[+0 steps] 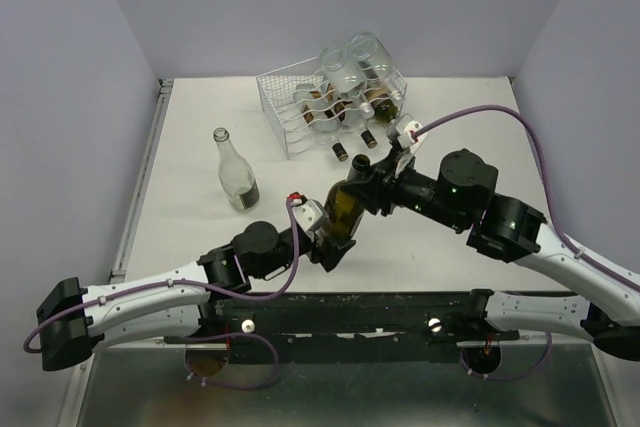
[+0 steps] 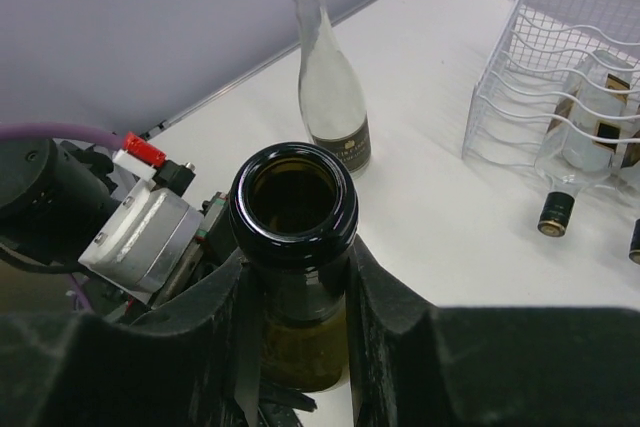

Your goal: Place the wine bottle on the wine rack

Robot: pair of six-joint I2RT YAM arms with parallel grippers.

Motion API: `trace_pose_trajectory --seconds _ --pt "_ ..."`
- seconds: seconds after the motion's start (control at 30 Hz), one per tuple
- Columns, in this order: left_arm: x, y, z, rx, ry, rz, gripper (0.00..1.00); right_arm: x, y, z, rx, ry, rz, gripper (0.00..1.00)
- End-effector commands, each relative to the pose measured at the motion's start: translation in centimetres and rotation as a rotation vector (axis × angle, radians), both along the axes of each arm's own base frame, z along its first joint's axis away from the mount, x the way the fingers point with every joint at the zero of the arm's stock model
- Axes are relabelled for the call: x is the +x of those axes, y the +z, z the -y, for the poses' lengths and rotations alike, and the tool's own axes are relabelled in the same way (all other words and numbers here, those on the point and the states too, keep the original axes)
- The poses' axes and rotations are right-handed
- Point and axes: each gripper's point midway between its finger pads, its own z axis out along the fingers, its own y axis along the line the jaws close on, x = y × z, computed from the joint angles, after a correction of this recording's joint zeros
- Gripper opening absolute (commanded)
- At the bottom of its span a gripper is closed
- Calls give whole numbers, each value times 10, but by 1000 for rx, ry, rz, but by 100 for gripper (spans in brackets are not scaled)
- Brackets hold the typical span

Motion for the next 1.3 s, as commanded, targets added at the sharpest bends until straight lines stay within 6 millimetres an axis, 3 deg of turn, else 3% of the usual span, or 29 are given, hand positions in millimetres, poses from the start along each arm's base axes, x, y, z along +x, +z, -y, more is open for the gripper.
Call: trace_pose_trajectory --seconds 0.0,0.17,0.5,0.53,0.63,0.67,0.7,0.8,0.83,0.87,0.9,0.93,1.0,1.1,1.27 --pt "-1 13 6 -73 -62 -12 99 -18 50 4 195 61 48 0" --pt "-2 27 3 -143 -103 42 99 -21 53 12 234 51 43 0" --pt "-4 21 17 -113 -185 37 96 -32 51 9 275 109 34 0" --pt "-3 21 17 -107 -180 31 88 -34 50 9 277 121 37 0" --pt "5 18 18 -82 -163 10 49 -42 46 10 265 163 44 1" --pt "7 16 18 -75 -156 8 30 -43 41 11 256 162 38 1" --pt "11 17 17 -75 -140 11 1 -44 37 12 244 162 31 1" --pt "19 20 15 -65 -107 53 0 -45 28 20 230 140 9 6" --pt "21 23 14 -65 -102 79 0 -45 25 22 226 132 1 13" --pt "25 24 12 -58 -85 106 0 -44 22 26 220 118 -6 28" --pt "27 28 11 -57 -77 139 0 -43 19 29 213 100 -13 46" --pt "31 30 9 -38 -64 188 0 -40 15 32 197 76 -20 72" --pt "41 36 5 -1 -25 282 0 -27 4 44 151 -21 -32 91" --pt "57 43 -4 63 53 407 0 -20 -2 59 120 -93 -22 99" --pt "67 47 -3 195 55 621 0 -22 8 79 130 -128 11 100"
